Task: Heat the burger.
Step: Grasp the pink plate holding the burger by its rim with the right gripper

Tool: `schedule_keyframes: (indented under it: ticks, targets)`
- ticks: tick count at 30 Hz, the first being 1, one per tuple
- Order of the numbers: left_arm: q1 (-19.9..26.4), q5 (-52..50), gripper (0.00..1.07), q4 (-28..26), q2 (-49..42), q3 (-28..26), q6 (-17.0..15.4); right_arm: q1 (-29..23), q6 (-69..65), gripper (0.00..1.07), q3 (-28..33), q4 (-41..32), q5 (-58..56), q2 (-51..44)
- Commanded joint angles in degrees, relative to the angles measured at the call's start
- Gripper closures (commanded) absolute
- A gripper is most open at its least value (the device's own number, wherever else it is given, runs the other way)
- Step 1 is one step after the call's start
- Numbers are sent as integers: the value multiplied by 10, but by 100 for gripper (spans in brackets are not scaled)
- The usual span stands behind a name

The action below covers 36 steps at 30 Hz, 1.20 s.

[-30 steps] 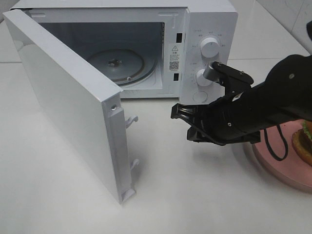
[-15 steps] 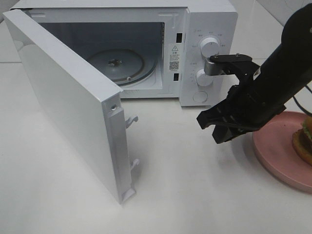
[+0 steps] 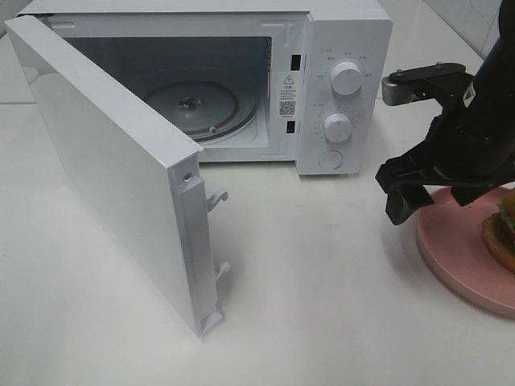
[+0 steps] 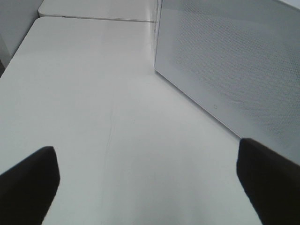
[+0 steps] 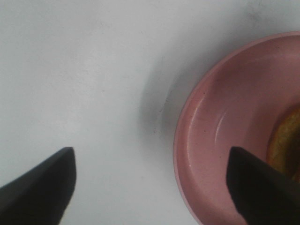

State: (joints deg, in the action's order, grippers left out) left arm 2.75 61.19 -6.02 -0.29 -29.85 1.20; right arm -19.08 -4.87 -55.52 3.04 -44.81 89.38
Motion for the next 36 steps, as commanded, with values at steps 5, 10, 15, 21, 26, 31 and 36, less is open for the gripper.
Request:
schedule_keyframes:
  ticks: [5, 10, 15, 21, 26, 31, 36]
  targets:
    - [2, 2, 10, -3, -13, 1, -1, 15, -28, 6, 22, 20, 6, -5]
    - [2, 2, 10, -3, -13, 1, -1, 18, -46, 8, 54, 19, 52, -2]
    - [2, 2, 10, -3, -13, 1, -1, 23, -58, 10, 73, 22, 80, 14]
    - [2, 2, 10, -3, -13, 1, -1, 23, -73, 13, 78, 39, 107, 52]
    - [2, 2, 10, -3, -13, 1, -1, 25, -97, 15, 78, 58, 138, 83]
    - [2, 2, 10, -3, -13, 1, -1, 30, -103, 16, 78, 70, 159, 108]
    - [2, 2, 10, -3, -13, 1, -1, 30, -104, 19, 78, 77, 178, 129]
